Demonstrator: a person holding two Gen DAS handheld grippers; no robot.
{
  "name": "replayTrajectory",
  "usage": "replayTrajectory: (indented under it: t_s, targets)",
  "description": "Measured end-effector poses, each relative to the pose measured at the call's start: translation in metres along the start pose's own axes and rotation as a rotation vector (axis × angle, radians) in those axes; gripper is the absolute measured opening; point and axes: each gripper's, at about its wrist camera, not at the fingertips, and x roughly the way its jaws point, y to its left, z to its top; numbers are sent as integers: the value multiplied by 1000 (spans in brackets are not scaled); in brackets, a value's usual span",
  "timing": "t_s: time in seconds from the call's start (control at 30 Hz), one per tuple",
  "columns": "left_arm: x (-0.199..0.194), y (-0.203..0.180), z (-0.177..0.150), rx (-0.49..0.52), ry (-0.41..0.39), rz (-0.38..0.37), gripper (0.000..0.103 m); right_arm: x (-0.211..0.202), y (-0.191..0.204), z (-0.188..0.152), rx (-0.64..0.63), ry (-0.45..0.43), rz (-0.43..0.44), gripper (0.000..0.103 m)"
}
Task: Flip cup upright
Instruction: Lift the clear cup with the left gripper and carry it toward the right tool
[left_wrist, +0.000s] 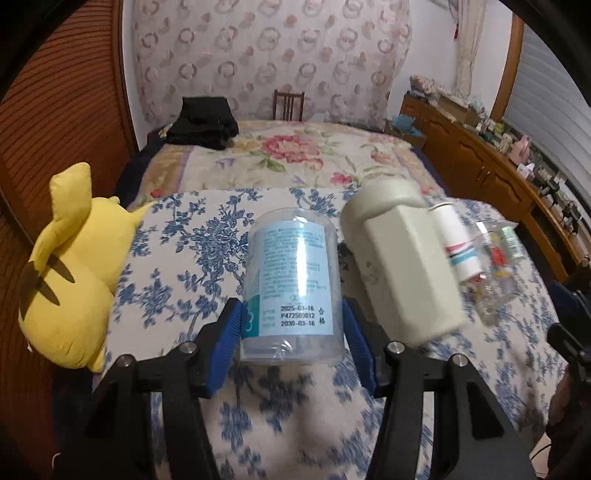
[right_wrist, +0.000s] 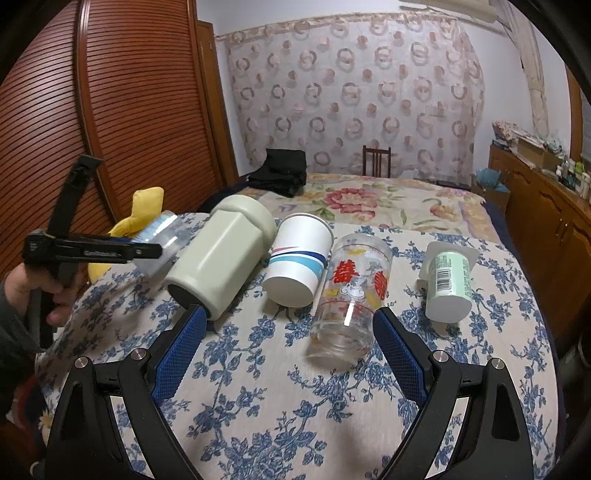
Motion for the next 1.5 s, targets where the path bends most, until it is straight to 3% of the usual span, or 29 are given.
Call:
replayTrajectory:
  t_s: [0.27, 0.5, 0.93, 1.17, 1.5]
  targets:
    - [-57, -37, -34, 31, -76, -63, 54, -35, 5, -20, 2, -34, -27, 93]
    - [-75, -91, -68, 98, -78, -119, 54, -70, 0, -41, 21, -43, -85, 93]
    - [-52, -165, -109, 199, 9, -205, 54, -116, -16, -71, 50, -47, -171, 93]
    - [-30, -175, -117, 200, 53, -215, 55, -115, -20, -78, 56, -22, -176, 93]
    - [-35, -172, -117, 203, 40, -208, 55, -110, -15, -80, 47, -5, -163, 93]
